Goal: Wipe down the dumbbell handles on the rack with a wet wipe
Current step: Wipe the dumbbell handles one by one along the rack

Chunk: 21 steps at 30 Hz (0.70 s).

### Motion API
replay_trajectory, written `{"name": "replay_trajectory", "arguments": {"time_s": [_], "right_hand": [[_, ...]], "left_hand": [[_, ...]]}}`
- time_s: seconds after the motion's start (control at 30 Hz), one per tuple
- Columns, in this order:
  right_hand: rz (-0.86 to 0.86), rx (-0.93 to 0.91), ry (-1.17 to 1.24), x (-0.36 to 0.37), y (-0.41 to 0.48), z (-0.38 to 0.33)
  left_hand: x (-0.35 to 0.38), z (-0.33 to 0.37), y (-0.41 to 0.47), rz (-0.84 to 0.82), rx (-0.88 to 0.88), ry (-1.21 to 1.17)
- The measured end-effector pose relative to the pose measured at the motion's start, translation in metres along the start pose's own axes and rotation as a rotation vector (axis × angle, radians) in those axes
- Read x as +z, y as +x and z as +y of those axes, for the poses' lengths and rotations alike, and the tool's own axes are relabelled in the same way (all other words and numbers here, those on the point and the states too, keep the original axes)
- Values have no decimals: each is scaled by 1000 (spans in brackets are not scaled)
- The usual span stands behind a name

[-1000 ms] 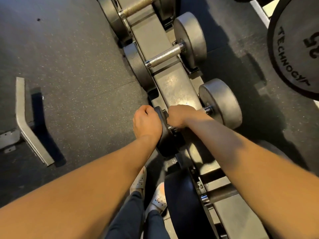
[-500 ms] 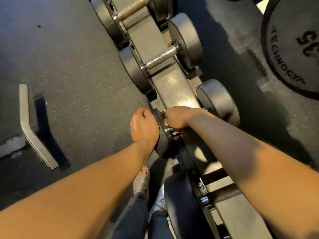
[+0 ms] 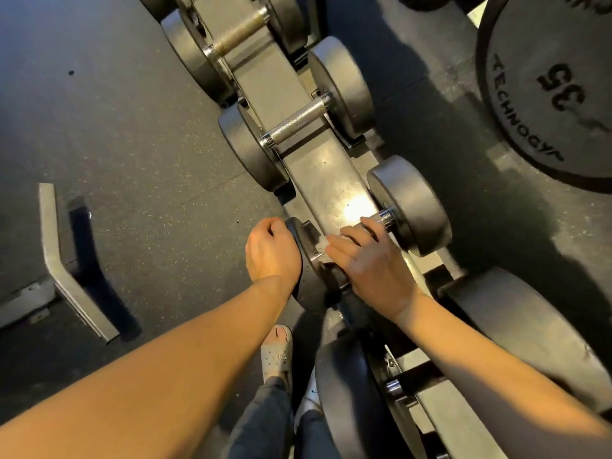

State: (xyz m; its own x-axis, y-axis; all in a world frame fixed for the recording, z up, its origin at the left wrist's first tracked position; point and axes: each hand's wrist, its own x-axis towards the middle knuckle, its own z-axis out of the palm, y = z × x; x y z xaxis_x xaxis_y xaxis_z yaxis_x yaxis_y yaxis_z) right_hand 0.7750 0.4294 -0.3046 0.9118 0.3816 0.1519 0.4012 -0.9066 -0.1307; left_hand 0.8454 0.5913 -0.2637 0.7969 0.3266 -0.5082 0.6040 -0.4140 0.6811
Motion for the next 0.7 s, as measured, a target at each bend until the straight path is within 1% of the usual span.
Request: {"name": "replay_trajectory", "arguments": {"time_s": [0.03, 0.07, 0.1, 0.13, 0.2, 0.23, 0.27, 0.3, 0.33, 0.37, 0.43, 0.47, 0.5, 0.53, 0.6, 0.63, 0.67, 0.7], "right_hand": [[15, 69, -23, -1, 1, -2], [30, 176, -16, -2, 2, -6], [46, 319, 39, -1, 3, -13], [62, 498, 142, 0, 6, -21], [124, 870, 421, 0, 15, -40], [179, 1020, 576, 3, 19, -51], [233, 1130, 723, 6, 22, -62], [270, 1181, 832, 9, 22, -71], [268, 1193, 902, 11, 20, -77], [231, 1187, 944, 12, 18, -78], [116, 1173, 976, 10, 16, -65], [92, 1194, 968, 9, 16, -56], [108, 1243, 965, 5, 15, -47], [176, 1325, 996, 1, 15, -41], [400, 1554, 1147, -2, 16, -37], [486, 1665, 1218, -1, 19, -39], [523, 1730, 1263, 1, 21, -43], [485, 1744, 1296, 5, 24, -50]], "left_hand": [[0, 0, 0, -3, -3, 2], [0, 0, 1, -3, -6, 6], [0, 1, 1, -1, -9, 13], [0, 1, 1, 2, -13, 22], [0, 1, 1, 6, -13, 36], [0, 1, 0, 9, -7, 39], [0, 1, 0, 13, -1, 45], [0, 1, 0, 16, 3, 54], [0, 0, 0, 18, 3, 61], [1, 1, -1, 19, 3, 64], [1, 1, -2, 24, 8, 70], [1, 1, -2, 27, 9, 72], [1, 2, -2, 30, 10, 72], [1, 2, -2, 32, 11, 72], [1, 2, -2, 38, 16, 74], [1, 2, -2, 42, 18, 75], [1, 2, -2, 45, 20, 77], [1, 2, -2, 46, 25, 81]]}}
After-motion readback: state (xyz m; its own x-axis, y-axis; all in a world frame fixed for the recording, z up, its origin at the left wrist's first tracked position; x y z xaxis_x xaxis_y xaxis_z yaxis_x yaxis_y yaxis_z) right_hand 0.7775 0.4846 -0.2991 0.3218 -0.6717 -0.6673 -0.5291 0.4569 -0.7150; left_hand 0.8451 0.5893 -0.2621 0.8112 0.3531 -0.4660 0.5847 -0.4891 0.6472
